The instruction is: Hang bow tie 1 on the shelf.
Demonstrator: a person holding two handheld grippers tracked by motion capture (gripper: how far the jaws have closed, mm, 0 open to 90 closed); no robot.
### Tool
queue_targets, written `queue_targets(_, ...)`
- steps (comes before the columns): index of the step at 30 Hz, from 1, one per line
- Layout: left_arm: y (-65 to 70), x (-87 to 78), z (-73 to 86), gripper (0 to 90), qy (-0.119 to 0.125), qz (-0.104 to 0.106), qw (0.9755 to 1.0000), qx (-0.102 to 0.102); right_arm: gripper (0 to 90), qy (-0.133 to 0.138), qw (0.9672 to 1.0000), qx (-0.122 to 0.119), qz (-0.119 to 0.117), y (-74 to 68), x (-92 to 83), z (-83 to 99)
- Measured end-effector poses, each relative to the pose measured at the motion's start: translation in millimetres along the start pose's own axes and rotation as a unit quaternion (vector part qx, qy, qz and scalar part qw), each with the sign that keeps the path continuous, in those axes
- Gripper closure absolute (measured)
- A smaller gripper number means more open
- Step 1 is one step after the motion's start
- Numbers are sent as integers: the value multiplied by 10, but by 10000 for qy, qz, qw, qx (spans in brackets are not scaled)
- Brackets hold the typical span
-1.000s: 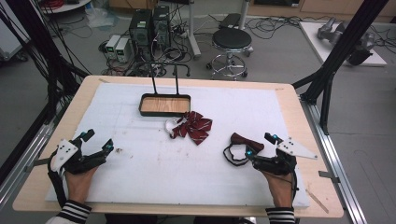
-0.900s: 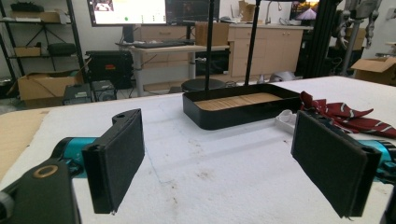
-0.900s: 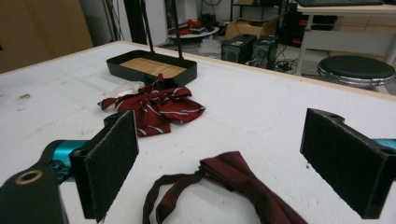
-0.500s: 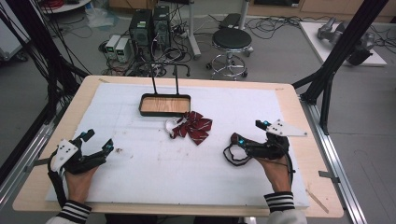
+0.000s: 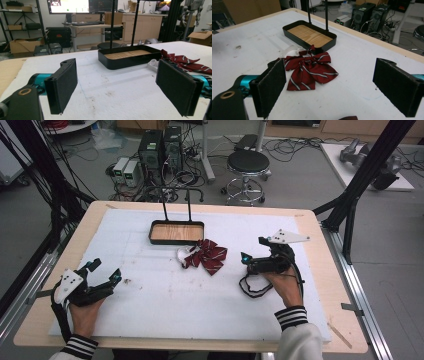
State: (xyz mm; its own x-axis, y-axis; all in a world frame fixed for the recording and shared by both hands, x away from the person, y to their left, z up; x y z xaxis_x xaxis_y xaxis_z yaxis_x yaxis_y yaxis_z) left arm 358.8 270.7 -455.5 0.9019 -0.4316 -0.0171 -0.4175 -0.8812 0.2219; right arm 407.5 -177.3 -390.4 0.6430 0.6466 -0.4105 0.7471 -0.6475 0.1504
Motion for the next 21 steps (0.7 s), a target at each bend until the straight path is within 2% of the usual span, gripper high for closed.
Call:
queue_targets(7,-2,0,0,178,-1,-8,10000,2,105,-122,9998,-92,-91,43,189,-143)
queue_targets(13,3,0,-5,178,31,18,10000,-14,105,-355,9980,-393,-345,-36,408,-272)
queue_targets(19,-6,-3,-7,178,38,10,10000,-72,105,-556,9960,-512,-470,-69,623,-345)
queue_targets(21,-7,-3,-7,178,38,10,10000,-79,105,-541,9958,-543,-496,-76,686,-378)
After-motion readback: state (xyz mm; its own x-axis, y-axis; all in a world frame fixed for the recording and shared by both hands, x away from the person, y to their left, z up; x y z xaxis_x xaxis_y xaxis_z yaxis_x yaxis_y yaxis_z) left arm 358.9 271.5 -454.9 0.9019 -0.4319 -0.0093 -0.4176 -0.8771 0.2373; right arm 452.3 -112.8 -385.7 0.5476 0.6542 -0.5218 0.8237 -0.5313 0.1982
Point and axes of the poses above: each handheld gripper's, and its own axes: x roughly forward along the jaws, z roughly out of its underside, y roughly to its right, the point moved 9 cm from there along x, roughly forward along the jaws, and after that the axes turned 12 degrees about -x, right-handed, at the moved point
